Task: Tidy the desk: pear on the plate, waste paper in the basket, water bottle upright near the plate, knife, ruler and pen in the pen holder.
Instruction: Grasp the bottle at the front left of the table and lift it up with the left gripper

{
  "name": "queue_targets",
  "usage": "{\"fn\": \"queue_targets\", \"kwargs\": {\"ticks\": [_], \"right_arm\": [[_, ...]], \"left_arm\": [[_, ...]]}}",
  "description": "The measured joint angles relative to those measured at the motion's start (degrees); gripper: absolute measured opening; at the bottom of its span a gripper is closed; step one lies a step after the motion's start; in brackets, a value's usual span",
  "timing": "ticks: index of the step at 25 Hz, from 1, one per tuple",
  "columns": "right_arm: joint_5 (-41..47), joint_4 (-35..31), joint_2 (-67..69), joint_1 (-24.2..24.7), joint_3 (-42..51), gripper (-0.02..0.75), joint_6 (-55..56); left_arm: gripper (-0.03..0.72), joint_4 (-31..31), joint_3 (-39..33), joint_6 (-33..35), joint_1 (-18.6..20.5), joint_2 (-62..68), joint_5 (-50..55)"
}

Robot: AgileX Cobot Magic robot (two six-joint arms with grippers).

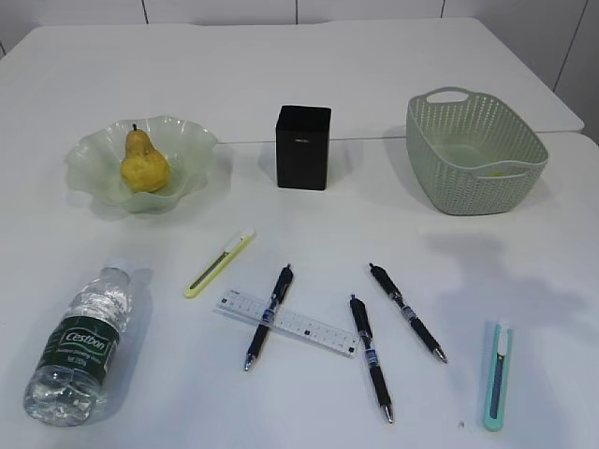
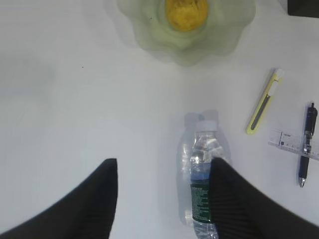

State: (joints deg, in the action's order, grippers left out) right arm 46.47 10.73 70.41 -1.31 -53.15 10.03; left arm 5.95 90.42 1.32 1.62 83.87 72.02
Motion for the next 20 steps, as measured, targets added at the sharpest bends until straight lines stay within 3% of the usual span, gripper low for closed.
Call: {"fn": "queue_targets", "kwargs": {"ticks": [7, 13, 20], "right_arm": [[6.29, -4.23, -3.55, 0.00, 6.03, 0.387, 1.45], [10.35, -8.09, -5.67, 0.00, 6.03, 0.387, 1.59], [13.19, -10.01, -5.70, 0.00, 6.03, 0.387, 0.82]], "left_arm": [[0.527, -0.38, 0.00, -2.28, -8.10, 2.42, 0.00], [0.547, -1.35, 0.00, -6.95, -14.62, 11.77, -0.57], [0.550, -1.94, -0.05, -9.58, -16.28, 22.13, -1.26]]}}
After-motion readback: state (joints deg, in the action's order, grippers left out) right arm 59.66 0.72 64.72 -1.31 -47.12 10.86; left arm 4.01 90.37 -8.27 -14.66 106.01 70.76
